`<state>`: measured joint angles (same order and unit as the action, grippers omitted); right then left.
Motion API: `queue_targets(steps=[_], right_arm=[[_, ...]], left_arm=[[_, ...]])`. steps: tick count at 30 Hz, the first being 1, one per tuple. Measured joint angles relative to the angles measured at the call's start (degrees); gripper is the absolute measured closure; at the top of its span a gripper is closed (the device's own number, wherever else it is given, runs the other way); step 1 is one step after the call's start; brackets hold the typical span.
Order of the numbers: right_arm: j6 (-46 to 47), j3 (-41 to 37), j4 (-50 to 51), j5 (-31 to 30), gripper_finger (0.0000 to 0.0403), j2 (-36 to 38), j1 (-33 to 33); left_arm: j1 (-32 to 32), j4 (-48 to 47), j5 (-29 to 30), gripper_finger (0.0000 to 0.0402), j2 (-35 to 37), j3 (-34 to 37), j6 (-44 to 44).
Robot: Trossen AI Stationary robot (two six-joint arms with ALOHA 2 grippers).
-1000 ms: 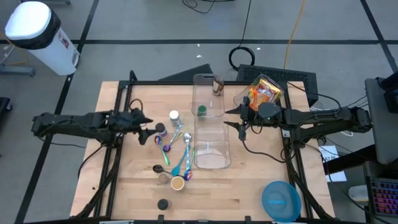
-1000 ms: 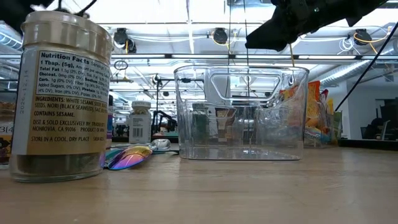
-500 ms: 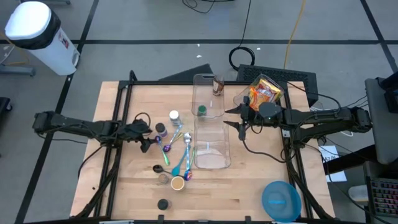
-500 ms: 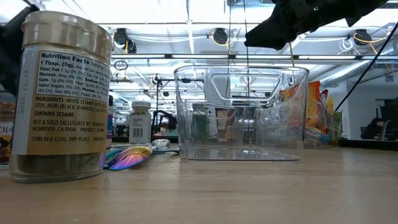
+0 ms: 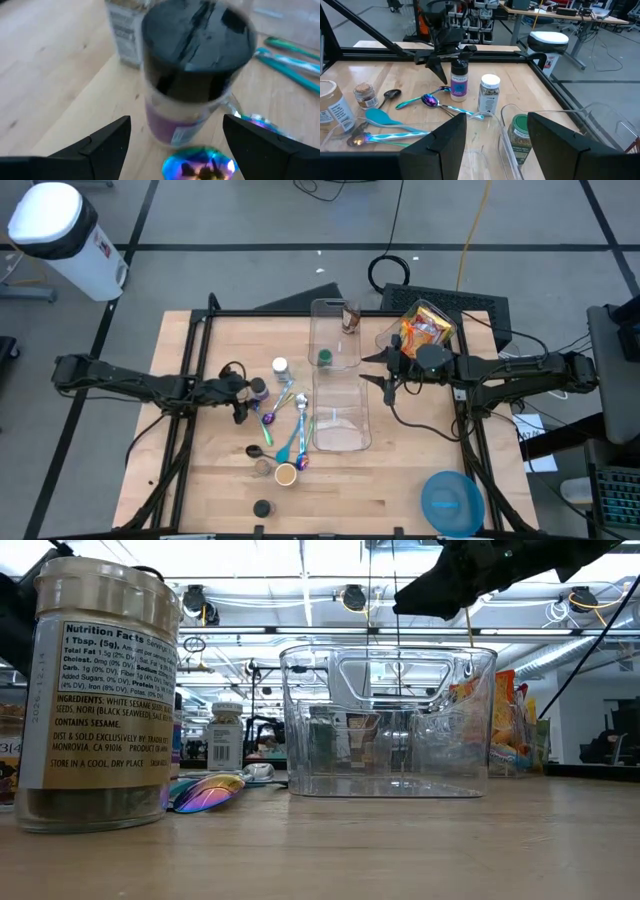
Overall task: Pick & Place Food Item
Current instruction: Put the purple spice bottle into the top left transparent bin
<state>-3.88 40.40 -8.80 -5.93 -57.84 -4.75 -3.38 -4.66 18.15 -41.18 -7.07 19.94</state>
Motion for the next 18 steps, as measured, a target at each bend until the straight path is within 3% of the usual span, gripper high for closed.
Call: queue_targets(steps=[10, 13, 18], right_arm=[[0.0, 0.0, 0.0, 0.0, 0.0202, 0.0, 0.0], [0.0, 0.0, 0.0, 0.0, 0.0202, 0.0, 0.0], [0.0, 0.0, 0.0, 0.0, 0.0202, 0.0, 0.0]], left_arm=[[0.0, 10.7, 0.0, 0.0095, -11.1, 0.0, -5.3], [0.0, 11.4, 0.1, 0.0132, -13.6, 0.0, -4.4], [0.0, 12.5, 0.3, 0.023, -14.9, 0.0, -2.4]])
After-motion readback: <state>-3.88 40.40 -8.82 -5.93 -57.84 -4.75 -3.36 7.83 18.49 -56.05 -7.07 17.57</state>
